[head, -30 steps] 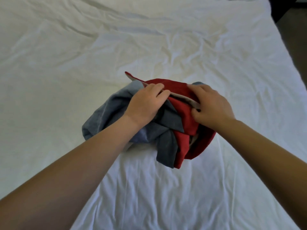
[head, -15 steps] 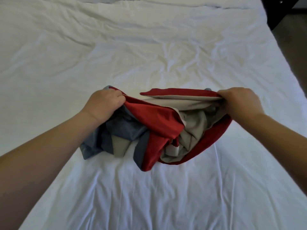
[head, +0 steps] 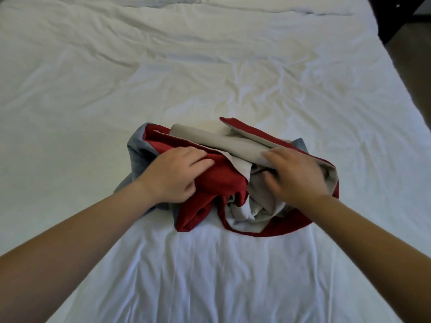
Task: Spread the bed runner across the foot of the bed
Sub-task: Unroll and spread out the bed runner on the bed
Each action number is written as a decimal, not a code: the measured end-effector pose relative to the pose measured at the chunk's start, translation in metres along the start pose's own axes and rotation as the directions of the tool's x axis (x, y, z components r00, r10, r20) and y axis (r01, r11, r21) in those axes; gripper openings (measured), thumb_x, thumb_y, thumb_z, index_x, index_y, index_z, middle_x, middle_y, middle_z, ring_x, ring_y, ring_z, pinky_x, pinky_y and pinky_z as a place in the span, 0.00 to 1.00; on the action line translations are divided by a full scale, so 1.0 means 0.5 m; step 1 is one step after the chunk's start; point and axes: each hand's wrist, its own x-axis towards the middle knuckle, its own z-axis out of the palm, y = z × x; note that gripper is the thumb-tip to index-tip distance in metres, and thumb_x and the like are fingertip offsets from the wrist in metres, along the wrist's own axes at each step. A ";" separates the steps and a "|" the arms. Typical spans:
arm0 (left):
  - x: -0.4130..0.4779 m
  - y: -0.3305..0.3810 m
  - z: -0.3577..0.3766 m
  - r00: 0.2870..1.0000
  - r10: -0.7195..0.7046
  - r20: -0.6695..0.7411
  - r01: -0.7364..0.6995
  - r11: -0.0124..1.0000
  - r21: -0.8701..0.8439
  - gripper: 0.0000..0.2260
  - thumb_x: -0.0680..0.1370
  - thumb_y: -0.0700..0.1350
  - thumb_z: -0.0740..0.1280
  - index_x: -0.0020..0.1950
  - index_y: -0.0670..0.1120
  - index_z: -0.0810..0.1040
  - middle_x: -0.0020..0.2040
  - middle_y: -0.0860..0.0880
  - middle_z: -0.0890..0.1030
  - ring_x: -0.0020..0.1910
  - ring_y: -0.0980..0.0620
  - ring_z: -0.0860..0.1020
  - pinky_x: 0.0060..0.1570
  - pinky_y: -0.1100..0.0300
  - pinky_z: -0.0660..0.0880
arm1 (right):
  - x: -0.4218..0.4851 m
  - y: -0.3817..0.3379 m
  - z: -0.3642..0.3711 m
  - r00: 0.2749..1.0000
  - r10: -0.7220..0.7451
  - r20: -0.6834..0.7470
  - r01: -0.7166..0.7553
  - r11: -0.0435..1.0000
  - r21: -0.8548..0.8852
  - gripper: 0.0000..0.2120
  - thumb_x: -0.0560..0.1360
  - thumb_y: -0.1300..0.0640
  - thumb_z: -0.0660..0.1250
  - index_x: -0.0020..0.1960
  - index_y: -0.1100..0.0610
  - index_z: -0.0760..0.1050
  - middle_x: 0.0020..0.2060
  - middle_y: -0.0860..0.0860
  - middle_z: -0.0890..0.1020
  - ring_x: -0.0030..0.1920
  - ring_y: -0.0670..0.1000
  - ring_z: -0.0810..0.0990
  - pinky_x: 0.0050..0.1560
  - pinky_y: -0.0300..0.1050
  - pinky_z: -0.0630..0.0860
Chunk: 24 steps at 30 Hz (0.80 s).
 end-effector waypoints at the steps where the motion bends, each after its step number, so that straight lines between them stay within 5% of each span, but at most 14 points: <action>1: 0.006 0.010 0.011 1.000 0.008 0.018 -0.008 1.000 0.004 0.25 0.67 0.43 0.63 0.64 0.41 0.76 0.60 0.41 0.78 0.57 0.42 0.77 0.57 0.49 0.75 | 0.005 -0.030 0.007 0.999 -0.045 0.010 0.044 0.999 0.020 0.19 0.72 0.49 0.67 0.61 0.54 0.78 0.52 0.51 0.82 0.51 0.56 0.81 0.43 0.50 0.79; 4: 0.019 0.011 0.042 0.997 -0.054 0.059 0.051 0.997 0.058 0.27 0.67 0.43 0.67 0.67 0.42 0.73 0.64 0.40 0.76 0.61 0.41 0.75 0.60 0.47 0.74 | 0.022 -0.116 0.041 0.985 -0.093 0.144 0.085 0.994 0.061 0.32 0.71 0.39 0.67 0.70 0.53 0.69 0.60 0.52 0.77 0.57 0.55 0.77 0.48 0.50 0.78; 7: 0.027 -0.003 0.060 0.995 -0.102 0.004 0.102 0.993 0.062 0.21 0.70 0.38 0.67 0.63 0.40 0.75 0.53 0.39 0.80 0.49 0.39 0.80 0.44 0.45 0.79 | 0.046 -0.152 0.090 0.979 -0.035 0.201 0.030 0.999 0.027 0.40 0.70 0.41 0.69 0.75 0.54 0.58 0.67 0.55 0.69 0.63 0.57 0.71 0.52 0.54 0.77; 10: 0.018 -0.019 0.071 0.998 -0.053 -0.027 0.055 0.996 0.077 0.10 0.71 0.36 0.65 0.51 0.39 0.79 0.38 0.42 0.80 0.35 0.41 0.79 0.29 0.49 0.77 | 0.067 -0.166 0.139 0.989 -0.075 0.128 0.083 0.995 -0.059 0.27 0.70 0.52 0.71 0.67 0.56 0.71 0.57 0.57 0.77 0.53 0.60 0.78 0.45 0.52 0.76; 14: -0.020 -0.056 0.089 0.998 -0.035 -0.059 0.039 0.996 0.076 0.09 0.74 0.37 0.59 0.43 0.41 0.80 0.37 0.43 0.79 0.36 0.43 0.79 0.32 0.49 0.77 | 0.083 -0.197 0.172 0.981 -0.195 -0.023 0.193 0.979 -0.072 0.09 0.65 0.62 0.67 0.45 0.57 0.81 0.36 0.54 0.80 0.33 0.58 0.79 0.32 0.45 0.71; 17: -0.056 -0.088 0.087 0.997 -0.003 -0.079 0.012 0.995 0.102 0.09 0.74 0.37 0.60 0.41 0.41 0.80 0.38 0.43 0.79 0.37 0.43 0.79 0.33 0.50 0.77 | 0.106 -0.228 0.170 0.972 -0.227 -0.067 0.227 0.974 -0.010 0.16 0.67 0.59 0.55 0.43 0.56 0.82 0.33 0.53 0.80 0.31 0.57 0.79 0.30 0.44 0.72; 24: -0.145 -0.185 0.031 0.987 -0.116 -0.109 0.128 0.986 0.105 0.11 0.74 0.40 0.58 0.42 0.41 0.80 0.41 0.42 0.80 0.40 0.42 0.79 0.31 0.50 0.77 | 0.202 -0.351 0.144 0.966 -0.260 -0.015 0.260 0.964 0.059 0.09 0.66 0.64 0.65 0.43 0.61 0.82 0.36 0.57 0.80 0.32 0.60 0.79 0.27 0.48 0.76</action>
